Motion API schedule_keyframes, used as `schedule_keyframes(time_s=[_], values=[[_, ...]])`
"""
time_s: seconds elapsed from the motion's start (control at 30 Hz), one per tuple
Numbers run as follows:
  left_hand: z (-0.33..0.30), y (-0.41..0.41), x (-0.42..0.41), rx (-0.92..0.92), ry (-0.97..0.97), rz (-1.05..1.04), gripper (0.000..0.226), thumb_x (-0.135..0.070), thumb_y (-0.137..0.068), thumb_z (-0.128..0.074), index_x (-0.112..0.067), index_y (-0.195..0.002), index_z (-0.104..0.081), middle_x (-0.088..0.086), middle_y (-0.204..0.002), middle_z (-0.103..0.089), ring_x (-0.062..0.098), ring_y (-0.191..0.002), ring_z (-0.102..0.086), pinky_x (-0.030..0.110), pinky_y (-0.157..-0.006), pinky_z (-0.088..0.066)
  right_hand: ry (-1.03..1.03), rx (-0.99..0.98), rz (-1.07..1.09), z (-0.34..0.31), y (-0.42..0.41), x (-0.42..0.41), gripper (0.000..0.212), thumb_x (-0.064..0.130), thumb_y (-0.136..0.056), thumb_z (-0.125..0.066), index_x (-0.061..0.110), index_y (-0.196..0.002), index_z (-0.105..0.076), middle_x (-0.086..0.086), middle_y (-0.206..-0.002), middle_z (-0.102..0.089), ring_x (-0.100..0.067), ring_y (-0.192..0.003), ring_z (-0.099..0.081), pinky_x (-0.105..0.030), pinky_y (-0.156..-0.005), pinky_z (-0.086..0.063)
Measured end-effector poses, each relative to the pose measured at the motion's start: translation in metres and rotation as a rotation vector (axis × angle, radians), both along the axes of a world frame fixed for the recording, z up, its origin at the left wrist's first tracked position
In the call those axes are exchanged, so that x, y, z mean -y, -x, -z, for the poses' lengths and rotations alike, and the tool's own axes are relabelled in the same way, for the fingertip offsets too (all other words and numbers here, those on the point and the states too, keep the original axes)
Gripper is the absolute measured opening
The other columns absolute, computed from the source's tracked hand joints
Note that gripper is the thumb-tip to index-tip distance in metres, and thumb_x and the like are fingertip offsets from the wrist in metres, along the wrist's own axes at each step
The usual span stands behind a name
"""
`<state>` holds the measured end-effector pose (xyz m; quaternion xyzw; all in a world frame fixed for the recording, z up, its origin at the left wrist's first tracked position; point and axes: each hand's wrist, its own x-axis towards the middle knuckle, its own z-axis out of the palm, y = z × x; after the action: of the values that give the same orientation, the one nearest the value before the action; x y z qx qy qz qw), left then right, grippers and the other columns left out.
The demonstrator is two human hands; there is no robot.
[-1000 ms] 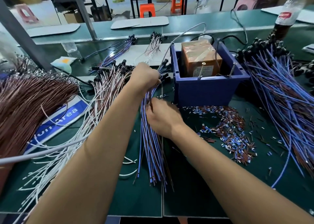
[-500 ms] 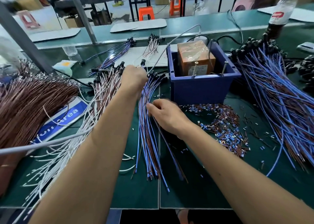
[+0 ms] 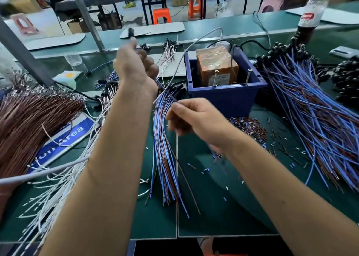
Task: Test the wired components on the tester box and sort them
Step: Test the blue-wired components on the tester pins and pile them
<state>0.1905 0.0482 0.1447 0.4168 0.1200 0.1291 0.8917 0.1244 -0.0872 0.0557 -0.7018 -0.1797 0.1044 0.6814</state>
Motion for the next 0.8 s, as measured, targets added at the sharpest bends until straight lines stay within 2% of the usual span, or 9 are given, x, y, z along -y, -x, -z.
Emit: schedule_keyframes(time_s=[0.13, 0.23, 0.37, 0.47, 0.53, 0.6, 0.63, 0.7, 0.8], values=[[-0.013, 0.005, -0.008, 0.103, 0.053, -0.095, 0.030, -0.014, -0.102, -0.056, -0.019, -0.075, -0.042, -0.006, -0.054, -0.031, 0.009, -0.042, -0.022, 0.025, -0.038, -0.019, 0.007, 0.035, 0.019, -0.011, 0.004, 0.052, 0.019, 0.009, -0.110, -0.047, 0.011, -0.124, -0.059, -0.013, -0.073, -0.073, -0.020, -0.048, -0.043, -0.025, -0.045, -0.034], [-0.012, 0.010, -0.006, 0.177, -0.012, -0.149, 0.035, -0.023, -0.104, -0.059, -0.019, -0.075, -0.040, -0.007, -0.054, -0.032, 0.009, -0.043, -0.023, 0.025, -0.038, -0.020, -0.082, 0.020, -0.088, -0.010, 0.013, 0.093, 0.011, 0.009, -0.106, -0.052, 0.012, -0.115, -0.058, -0.018, -0.081, -0.074, -0.017, -0.049, -0.046, -0.022, -0.046, -0.037], [0.012, 0.025, 0.014, 0.311, -0.299, -0.216, 0.036, -0.026, -0.107, -0.056, -0.017, -0.075, -0.043, -0.005, -0.057, -0.039, 0.009, -0.044, -0.030, 0.025, -0.038, -0.025, -0.374, -0.036, -0.301, -0.005, 0.015, 0.125, 0.016, 0.018, -0.101, -0.058, 0.013, -0.107, -0.072, -0.019, -0.103, -0.076, -0.013, -0.061, -0.059, -0.021, -0.052, -0.039], [0.037, 0.037, 0.034, 0.471, -0.568, -0.166, 0.032, -0.021, -0.108, -0.049, -0.013, -0.077, -0.052, -0.005, -0.062, -0.048, 0.009, -0.048, -0.039, 0.028, -0.043, -0.031, -0.522, -0.008, -0.268, 0.001, 0.005, 0.131, 0.028, 0.011, -0.098, -0.056, 0.012, -0.120, -0.073, -0.018, -0.123, -0.073, -0.015, -0.076, -0.063, -0.019, -0.056, -0.043], [0.052, 0.041, 0.050, 0.545, -0.788, -0.091, 0.027, -0.018, -0.105, -0.057, -0.009, -0.079, -0.058, -0.005, -0.066, -0.053, 0.010, -0.055, -0.043, 0.032, -0.049, -0.035, -0.502, 0.016, -0.221, 0.004, -0.002, 0.130, 0.033, 0.008, -0.097, -0.056, 0.012, -0.125, -0.071, -0.018, -0.131, -0.070, -0.016, -0.083, -0.063, -0.019, -0.060, -0.047], [0.066, 0.044, 0.065, 0.587, -0.971, 0.029, 0.010, -0.010, -0.097, -0.065, -0.004, -0.089, -0.066, -0.001, -0.076, -0.063, 0.014, -0.064, -0.056, 0.032, -0.058, -0.047, -0.449, 0.023, -0.141, 0.008, -0.007, 0.126, 0.025, 0.017, -0.097, -0.060, 0.015, -0.119, -0.074, -0.016, -0.125, -0.073, -0.016, -0.080, -0.065, -0.018, -0.058, -0.048], [0.071, 0.046, 0.071, 0.590, -1.000, 0.103, 0.007, -0.008, -0.096, -0.064, -0.004, -0.098, -0.070, 0.004, -0.086, -0.069, 0.021, -0.074, -0.064, 0.038, -0.066, -0.055, -0.426, 0.012, -0.097, 0.010, -0.008, 0.122, 0.022, 0.022, -0.098, -0.059, 0.017, -0.112, -0.076, -0.014, -0.117, -0.076, -0.016, -0.074, -0.065, -0.018, -0.054, -0.047], [0.082, 0.047, 0.078, 0.606, -1.007, 0.156, 0.018, -0.014, -0.101, -0.058, -0.007, -0.109, -0.073, 0.009, -0.097, -0.070, 0.022, -0.086, -0.067, 0.045, -0.076, -0.056, -0.390, -0.030, -0.023, 0.015, -0.008, 0.118, 0.028, 0.032, -0.100, -0.053, 0.019, -0.100, -0.078, -0.011, -0.098, -0.079, -0.014, -0.064, -0.064, -0.020, -0.050, -0.044], [0.095, 0.047, 0.084, 0.587, -0.973, 0.178, 0.029, -0.022, -0.108, -0.048, -0.008, -0.099, -0.071, 0.005, -0.082, -0.065, 0.007, -0.067, -0.056, 0.028, -0.063, -0.044, -0.307, -0.063, 0.074, 0.023, -0.006, 0.116, 0.037, 0.039, -0.104, -0.051, 0.020, -0.089, -0.079, -0.009, -0.071, -0.074, -0.013, -0.048, -0.056, -0.021, -0.046, -0.035]])
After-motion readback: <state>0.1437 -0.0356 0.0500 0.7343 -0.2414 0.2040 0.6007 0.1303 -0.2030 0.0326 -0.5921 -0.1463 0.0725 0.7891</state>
